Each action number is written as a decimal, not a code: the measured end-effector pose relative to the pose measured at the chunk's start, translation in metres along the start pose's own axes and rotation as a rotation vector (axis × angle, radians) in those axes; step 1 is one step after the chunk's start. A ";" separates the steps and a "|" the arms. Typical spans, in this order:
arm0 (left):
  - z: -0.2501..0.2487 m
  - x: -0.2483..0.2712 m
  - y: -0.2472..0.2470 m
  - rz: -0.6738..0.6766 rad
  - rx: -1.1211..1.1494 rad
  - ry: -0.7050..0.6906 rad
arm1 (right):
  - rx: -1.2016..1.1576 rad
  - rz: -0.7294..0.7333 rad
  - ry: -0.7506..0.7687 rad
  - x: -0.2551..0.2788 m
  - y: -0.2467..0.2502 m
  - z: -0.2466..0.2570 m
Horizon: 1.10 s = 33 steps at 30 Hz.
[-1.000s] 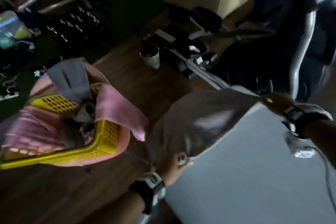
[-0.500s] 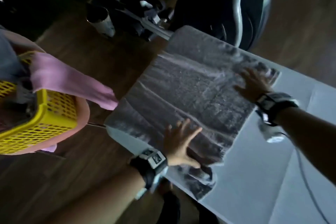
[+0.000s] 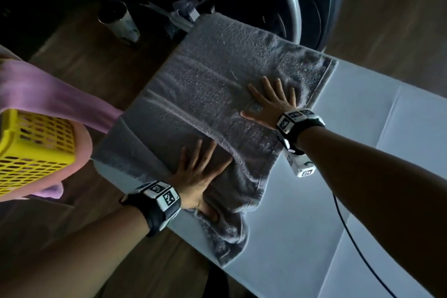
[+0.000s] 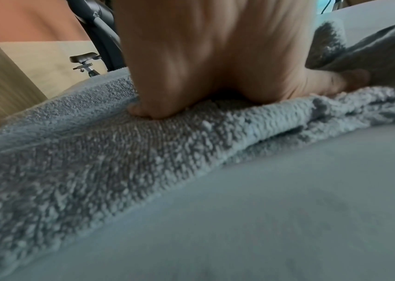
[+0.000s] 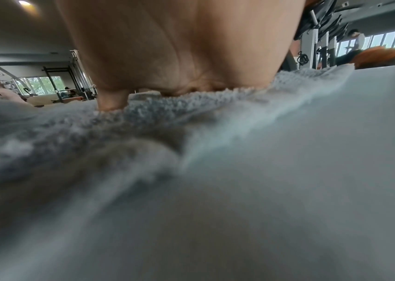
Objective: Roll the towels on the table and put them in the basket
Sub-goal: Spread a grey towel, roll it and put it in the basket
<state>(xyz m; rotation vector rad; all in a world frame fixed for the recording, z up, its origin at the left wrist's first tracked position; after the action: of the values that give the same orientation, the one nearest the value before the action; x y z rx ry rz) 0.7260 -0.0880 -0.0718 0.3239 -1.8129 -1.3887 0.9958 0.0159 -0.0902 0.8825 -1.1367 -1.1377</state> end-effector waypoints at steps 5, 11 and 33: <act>-0.015 -0.008 -0.003 -0.001 0.026 0.007 | -0.023 -0.015 -0.021 0.012 -0.005 -0.006; -0.051 -0.009 -0.003 0.002 0.019 -0.068 | -0.036 0.002 -0.072 0.051 -0.009 -0.015; -0.510 -0.063 -0.019 0.015 0.015 -0.211 | -0.095 0.030 -0.481 0.344 0.017 -0.356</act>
<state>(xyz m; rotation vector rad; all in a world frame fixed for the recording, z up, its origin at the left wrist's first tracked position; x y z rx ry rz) 1.1306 -0.4054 -0.0828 0.1755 -1.9927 -1.4446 1.3568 -0.3223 -0.0775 0.5263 -1.4631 -1.4098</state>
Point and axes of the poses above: each hand's wrist, its own x-axis away from the middle knuckle, its own y-axis out of the back of the hand, z = x × y, the point moved 1 cm from there along -x, towards the middle knuckle, and after that the axes turned 9 degrees about -z, right-handed, at the moved point
